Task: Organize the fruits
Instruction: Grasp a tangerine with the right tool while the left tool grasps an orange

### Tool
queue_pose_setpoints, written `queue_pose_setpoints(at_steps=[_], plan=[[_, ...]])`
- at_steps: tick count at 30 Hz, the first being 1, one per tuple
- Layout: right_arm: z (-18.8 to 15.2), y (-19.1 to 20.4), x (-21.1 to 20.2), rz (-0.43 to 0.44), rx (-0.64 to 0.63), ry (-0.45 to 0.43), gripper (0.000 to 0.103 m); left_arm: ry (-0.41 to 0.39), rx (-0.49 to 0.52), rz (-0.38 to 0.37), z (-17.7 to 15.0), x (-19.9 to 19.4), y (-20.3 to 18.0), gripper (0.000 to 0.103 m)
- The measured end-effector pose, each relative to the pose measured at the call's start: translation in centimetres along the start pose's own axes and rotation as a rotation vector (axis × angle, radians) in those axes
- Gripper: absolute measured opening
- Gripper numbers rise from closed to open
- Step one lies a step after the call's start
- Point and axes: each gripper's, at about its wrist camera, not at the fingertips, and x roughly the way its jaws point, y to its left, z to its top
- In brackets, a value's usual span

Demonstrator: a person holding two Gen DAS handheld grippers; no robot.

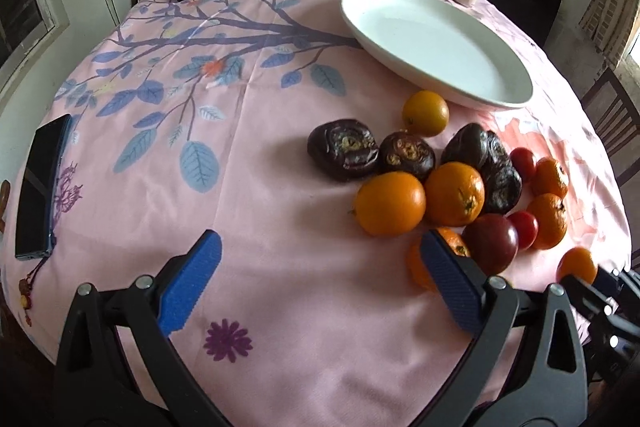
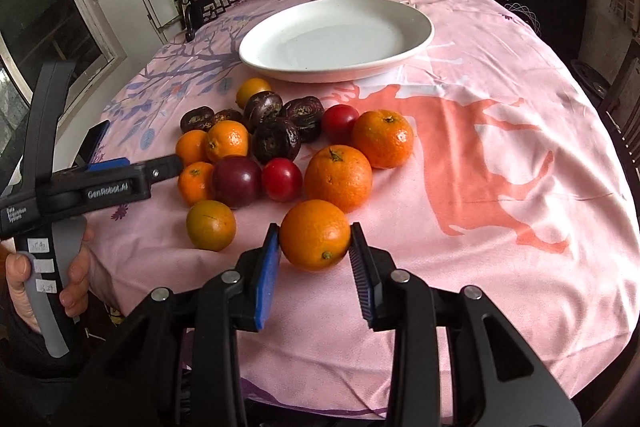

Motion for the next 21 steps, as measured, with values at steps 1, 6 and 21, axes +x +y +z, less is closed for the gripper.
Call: queue_pose_setpoints(at_steps=[1, 6, 21], plan=[[0.0, 0.1, 0.0, 0.002, 0.000, 0.003, 0.035, 0.004, 0.004, -0.006, 0.3, 0.3, -0.3, 0.099], [0.1, 0.0, -0.4, -0.008, 0.013, -0.010, 0.035, 0.030, -0.032, -0.052, 0.9, 0.3, -1.1, 0.081], [0.2, -0.9, -1.3, -0.014, 0.036, -0.032, 0.035, 0.083, 0.031, -0.142, -1.6, 0.5, -4.1, 0.044]])
